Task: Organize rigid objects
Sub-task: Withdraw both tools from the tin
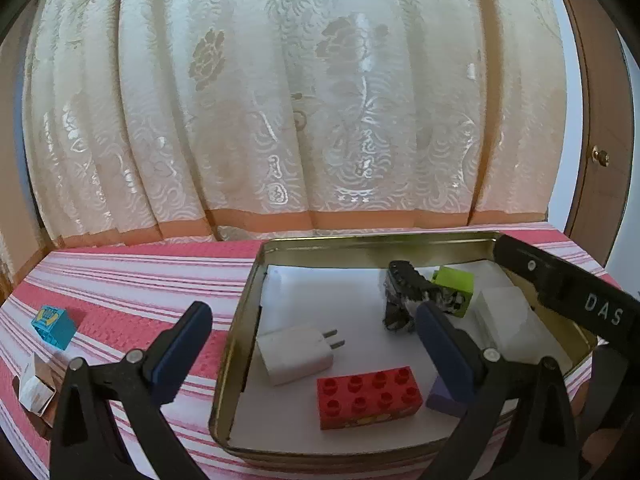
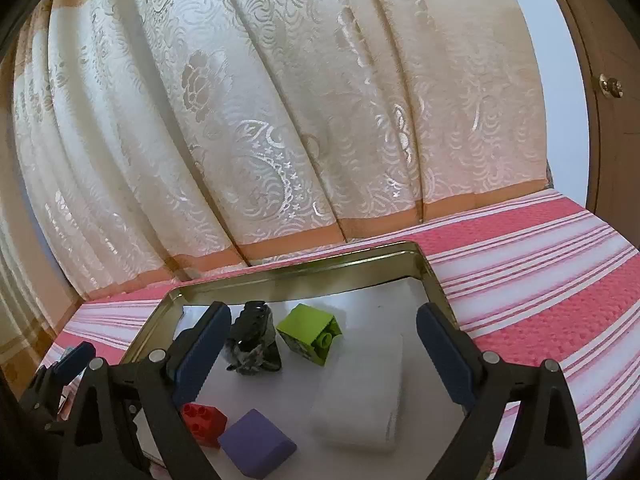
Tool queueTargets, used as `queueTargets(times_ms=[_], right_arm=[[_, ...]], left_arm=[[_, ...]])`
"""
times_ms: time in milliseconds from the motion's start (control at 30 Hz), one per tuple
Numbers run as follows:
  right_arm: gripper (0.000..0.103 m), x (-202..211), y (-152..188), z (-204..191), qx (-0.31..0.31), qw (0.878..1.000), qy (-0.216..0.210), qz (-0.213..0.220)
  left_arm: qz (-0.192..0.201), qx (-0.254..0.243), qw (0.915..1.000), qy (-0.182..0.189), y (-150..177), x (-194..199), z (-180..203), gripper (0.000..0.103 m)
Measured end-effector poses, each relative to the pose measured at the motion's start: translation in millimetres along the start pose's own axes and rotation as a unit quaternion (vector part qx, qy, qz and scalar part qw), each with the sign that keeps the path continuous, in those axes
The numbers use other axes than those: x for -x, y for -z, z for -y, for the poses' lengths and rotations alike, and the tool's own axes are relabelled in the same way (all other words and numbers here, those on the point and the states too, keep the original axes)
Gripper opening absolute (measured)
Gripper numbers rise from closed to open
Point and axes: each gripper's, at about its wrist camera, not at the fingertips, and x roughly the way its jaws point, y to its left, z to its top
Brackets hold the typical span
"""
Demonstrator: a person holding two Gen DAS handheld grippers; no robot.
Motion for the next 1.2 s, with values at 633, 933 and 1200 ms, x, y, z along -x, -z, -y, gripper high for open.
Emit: queueTargets(times_ms=[633,933,1200], right_arm=[[0.095,21.6,-0.6,13.5,-0.020,0.997,0.030,0.074],[0.095,28.4,4.2,0.7,0.016,0.994,0.042,0.095],[0.095,37.6,9.4,-5.3,0.018,0.993,0.049,0.107]], left_arm=[[0.003,0.008,0.9999,-0.008,3.1,5.9,-13.3,0.103],[0.006,0.005,0.9999,-0.012,6.6,11.2,-18.7,0.103],[0.009,0.004,0.9999,-0.012,7.8,14.4,-23.5,0.103]])
